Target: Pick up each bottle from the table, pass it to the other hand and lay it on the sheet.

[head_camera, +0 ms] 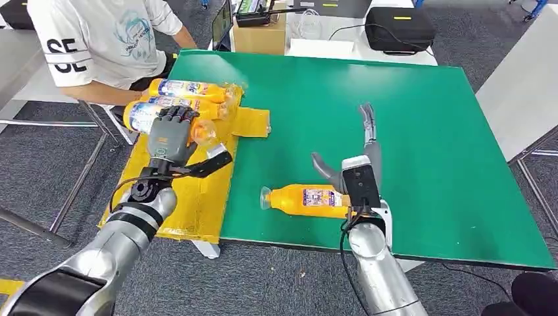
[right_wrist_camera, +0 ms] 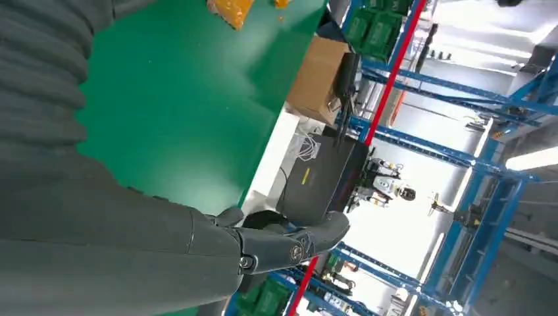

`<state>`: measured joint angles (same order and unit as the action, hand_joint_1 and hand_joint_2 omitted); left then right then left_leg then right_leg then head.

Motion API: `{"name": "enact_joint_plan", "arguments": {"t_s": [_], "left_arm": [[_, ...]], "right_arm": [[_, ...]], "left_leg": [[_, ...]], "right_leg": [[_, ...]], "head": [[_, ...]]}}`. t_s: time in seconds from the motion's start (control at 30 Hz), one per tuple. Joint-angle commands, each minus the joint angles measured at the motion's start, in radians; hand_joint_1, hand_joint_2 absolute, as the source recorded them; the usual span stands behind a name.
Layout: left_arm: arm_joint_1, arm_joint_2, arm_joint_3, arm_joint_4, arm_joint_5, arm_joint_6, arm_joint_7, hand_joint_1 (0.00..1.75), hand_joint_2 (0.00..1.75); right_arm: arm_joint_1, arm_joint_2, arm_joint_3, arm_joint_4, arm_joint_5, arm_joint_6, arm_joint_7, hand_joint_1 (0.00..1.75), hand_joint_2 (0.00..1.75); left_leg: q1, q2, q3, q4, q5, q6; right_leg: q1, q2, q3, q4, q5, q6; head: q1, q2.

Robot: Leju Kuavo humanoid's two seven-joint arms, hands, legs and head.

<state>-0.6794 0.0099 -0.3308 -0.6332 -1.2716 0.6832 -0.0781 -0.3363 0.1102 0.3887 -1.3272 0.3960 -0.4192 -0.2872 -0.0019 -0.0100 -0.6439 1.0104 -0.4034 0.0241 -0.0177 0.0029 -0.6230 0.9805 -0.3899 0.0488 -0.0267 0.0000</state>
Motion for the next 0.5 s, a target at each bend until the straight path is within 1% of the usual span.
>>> {"name": "enact_joint_plan", "arguments": {"t_s": [0.03, 0.07, 0.1, 0.13, 0.2, 0.23, 0.3, 0.33, 0.37, 0.4, 0.47, 0.5], "left_arm": [[-0.103, 0.042, -0.136, 0.195, -0.104, -0.15, 0.029, 1.75, 1.75], [-0.107, 0.036, -0.14, 0.208, -0.09, -0.204, -0.005, 1.75, 1.75], [-0.111, 0.038, -0.152, 0.216, -0.092, -0.237, -0.02, 1.75, 1.75], [-0.113, 0.039, -0.16, 0.219, -0.099, -0.245, -0.023, 1.75, 1.75], [-0.118, 0.04, -0.171, 0.237, -0.074, -0.316, -0.074, 1.75, 1.75], [-0.119, 0.042, -0.174, 0.239, -0.073, -0.325, -0.079, 1.75, 1.75], [-0.125, 0.044, -0.185, 0.255, -0.047, -0.396, -0.12, 1.75, 1.75], [-0.125, 0.044, -0.186, 0.255, -0.042, -0.403, -0.124, 1.75, 1.75], [-0.126, 0.042, -0.186, 0.261, -0.025, -0.432, -0.141, 1.75, 1.75], [-0.125, 0.043, -0.185, 0.26, 0.009, -0.464, -0.18, 1.75, 1.75], [-0.123, 0.044, -0.185, 0.262, 0.028, -0.476, -0.19, 1.75, 1.75], [-0.125, 0.042, -0.19, 0.264, 0.028, -0.482, -0.19, 1.75, 1.75]], "right_arm": [[-0.024, -0.026, -0.014, -0.003, -0.012, 0.031, 0.016, 0.0, 1.75], [-0.023, -0.028, -0.015, -0.008, -0.012, 0.038, 0.02, 0.0, 1.75], [-0.022, -0.028, -0.016, -0.009, -0.013, 0.042, 0.021, 0.0, 1.75], [-0.022, -0.029, -0.017, -0.009, -0.013, 0.043, 0.021, 0.0, 1.75], [-0.024, -0.031, -0.017, -0.01, -0.014, 0.053, 0.024, 0.0, 1.75], [-0.024, -0.032, -0.017, -0.01, -0.014, 0.056, 0.025, 0.0, 1.75], [-0.025, -0.034, -0.014, -0.009, -0.015, 0.07, 0.029, 0.0, 1.75], [-0.025, -0.035, -0.014, -0.009, -0.016, 0.071, 0.029, 0.0, 1.75], [-0.024, -0.035, -0.015, -0.009, -0.016, 0.073, 0.029, 0.0, 1.75], [-0.025, -0.036, -0.015, -0.008, -0.016, 0.076, 0.029, 0.0, 1.75], [-0.026, -0.036, -0.014, -0.006, -0.02, 0.081, 0.029, 0.0, 1.75], [-0.028, -0.036, -0.013, -0.004, -0.02, 0.082, 0.029, 0.0, 1.75]], "left_leg": [[0.001, 0.0, 0.004, 0.0, -0.002, -0.001], [0.001, 0.0, 0.002, 0.0, -0.001, -0.001], [0.002, -0.001, 0.006, 0.001, -0.003, -0.002], [0.001, -0.001, 0.004, 0.001, -0.002, -0.001], [0.001, 0.0, 0.005, 0.001, -0.003, -0.002], [0.001, 0.0, 0.004, 0.001, -0.002, -0.001], [0.001, 0.0, 0.002, 0.0, -0.001, -0.001], [0.001, 0.0, 0.004, 0.001, -0.002, -0.001], [0.001, 0.0, 0.003, 0.001, -0.002, -0.001], [0.002, 0.001, 0.005, 0.001, -0.003, -0.002], [0.001, 0.0, 0.003, 0.0, -0.002, -0.001], [0.002, 0.001, 0.006, 0.001, -0.003, -0.002]], "right_leg": [[0.001, -0.001, 0.005, 0.0, -0.002, -0.002], [0.001, 0.0, 0.003, 0.0, -0.001, -0.001], [0.002, -0.001, 0.006, 0.0, -0.003, -0.002], [0.002, -0.001, 0.005, 0.0, -0.002, -0.002], [0.002, -0.001, 0.006, 0.001, -0.003, -0.002], [0.001, -0.001, 0.004, 0.0, -0.002, -0.002], [0.001, 0.0, 0.002, 0.0, -0.001, -0.001], [0.001, 0.0, 0.004, 0.0, -0.002, -0.002], [0.001, 0.0, 0.004, 0.0, -0.002, -0.002], [0.002, 0.0, 0.006, 0.0, -0.003, -0.002], [0.001, 0.0, 0.003, 0.0, -0.001, -0.002], [0.002, 0.0, 0.007, 0.001, -0.003, -0.003]], "head": [[0.0, 0.0], [0.0, 0.0], [0.0, 0.0], [0.0, 0.0], [0.0, 0.0], [0.0, 0.0], [0.0, 0.0], [0.0, 0.0], [0.0, 0.0], [0.0, 0.0], [0.0, 0.0], [0.0, 0.0]]}}
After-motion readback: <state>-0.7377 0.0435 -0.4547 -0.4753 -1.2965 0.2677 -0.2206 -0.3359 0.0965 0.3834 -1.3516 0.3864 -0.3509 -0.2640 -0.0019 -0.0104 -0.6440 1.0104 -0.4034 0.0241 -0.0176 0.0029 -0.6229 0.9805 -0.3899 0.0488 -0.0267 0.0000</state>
